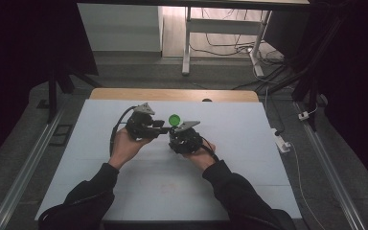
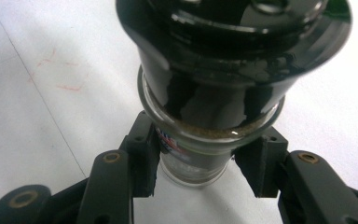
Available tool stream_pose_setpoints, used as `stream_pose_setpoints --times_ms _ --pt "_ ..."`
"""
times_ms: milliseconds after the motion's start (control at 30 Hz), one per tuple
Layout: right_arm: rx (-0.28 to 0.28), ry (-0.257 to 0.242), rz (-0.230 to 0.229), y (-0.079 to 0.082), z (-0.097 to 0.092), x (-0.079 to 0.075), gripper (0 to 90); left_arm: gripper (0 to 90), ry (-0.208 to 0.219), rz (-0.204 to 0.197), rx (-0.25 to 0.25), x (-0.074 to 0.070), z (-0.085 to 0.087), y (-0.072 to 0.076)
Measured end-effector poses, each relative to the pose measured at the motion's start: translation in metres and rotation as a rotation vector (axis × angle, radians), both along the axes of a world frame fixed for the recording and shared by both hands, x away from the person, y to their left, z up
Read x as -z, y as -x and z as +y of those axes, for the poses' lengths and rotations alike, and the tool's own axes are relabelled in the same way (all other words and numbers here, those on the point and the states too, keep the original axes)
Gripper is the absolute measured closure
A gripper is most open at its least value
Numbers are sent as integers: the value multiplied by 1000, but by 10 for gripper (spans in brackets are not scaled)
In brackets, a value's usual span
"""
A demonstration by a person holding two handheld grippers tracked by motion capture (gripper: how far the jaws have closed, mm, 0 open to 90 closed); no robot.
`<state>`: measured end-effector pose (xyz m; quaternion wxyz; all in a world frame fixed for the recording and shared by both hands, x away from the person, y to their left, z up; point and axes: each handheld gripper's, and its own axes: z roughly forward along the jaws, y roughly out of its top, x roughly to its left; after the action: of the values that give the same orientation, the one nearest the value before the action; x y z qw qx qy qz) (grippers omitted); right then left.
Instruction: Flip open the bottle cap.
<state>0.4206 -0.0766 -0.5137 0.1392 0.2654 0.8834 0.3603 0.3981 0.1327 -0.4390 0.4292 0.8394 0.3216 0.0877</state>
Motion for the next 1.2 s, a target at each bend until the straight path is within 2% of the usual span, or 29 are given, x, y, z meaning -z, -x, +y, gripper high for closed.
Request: stream_pose_setpoints --times_ms 133,267,400,567,733,867,1100,1200 --pt "5 0 -3 1 0 0 496 472 -20 7 8 0 2 4" --pt "7 1 -6 1 -1 0 394 364 -22 1 22 -1 4 12" --pt "2 -32 22 1 -4 -4 327 269 -22 6 25 -1 6 18" --pt "-2 -38 33 6 -5 -9 279 200 -32 16 19 1 9 27" --pt "3 -49 54 10 -7 -15 234 158 -30 25 23 1 14 38" --pt "-4 -46 64 13 -11 -16 216 155 -12 40 29 1 19 47" --pt "-21 -47 122 22 -20 -19 140 103 -17 53 28 4 25 62" --pt "-32 -55 120 27 -22 -23 133 83 -11 68 27 5 28 69"
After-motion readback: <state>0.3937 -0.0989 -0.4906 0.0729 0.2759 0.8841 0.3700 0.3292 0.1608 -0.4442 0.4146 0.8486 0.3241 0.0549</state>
